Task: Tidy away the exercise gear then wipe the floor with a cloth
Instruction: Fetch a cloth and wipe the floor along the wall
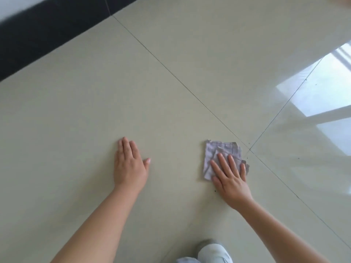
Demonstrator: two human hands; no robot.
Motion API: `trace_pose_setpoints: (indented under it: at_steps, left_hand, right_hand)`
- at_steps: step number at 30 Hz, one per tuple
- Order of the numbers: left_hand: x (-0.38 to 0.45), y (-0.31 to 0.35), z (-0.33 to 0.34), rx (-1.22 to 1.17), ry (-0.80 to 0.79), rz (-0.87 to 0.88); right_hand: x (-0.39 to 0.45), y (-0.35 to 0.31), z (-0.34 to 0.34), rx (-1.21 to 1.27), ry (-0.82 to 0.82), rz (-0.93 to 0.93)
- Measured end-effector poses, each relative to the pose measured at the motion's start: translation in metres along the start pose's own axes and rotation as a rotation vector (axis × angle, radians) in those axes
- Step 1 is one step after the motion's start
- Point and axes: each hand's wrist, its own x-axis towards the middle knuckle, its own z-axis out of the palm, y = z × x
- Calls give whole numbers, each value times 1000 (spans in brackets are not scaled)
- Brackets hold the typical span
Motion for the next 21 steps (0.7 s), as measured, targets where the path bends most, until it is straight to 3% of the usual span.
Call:
trace_pose_setpoints:
  at_steps: [3, 7, 11, 13, 15, 17, 21]
  left_hand:
    - [0, 1, 2, 0, -2, 18]
    - [2, 5, -3, 69, -73, 38]
    - [0, 2, -21, 39, -150, 20]
    - [-1, -5, -38, -5, -156, 72]
    - [-6, -13, -59, -112, -159, 127]
    - [-12, -21, -86, -220, -129, 137]
    - [-41, -26, -156, -383, -38, 125]
  right_hand:
    - [23, 33, -25, 106, 31, 236]
    - [76, 5, -62, 280, 151, 319]
    - [72, -54, -55, 217, 171, 134]
    - [55, -85, -51, 305, 300, -7]
    - [43, -105, -62, 501, 418, -6]
    - [30, -116, -85, 616, 304, 34]
    - [-12, -133, -150, 600, 168, 6]
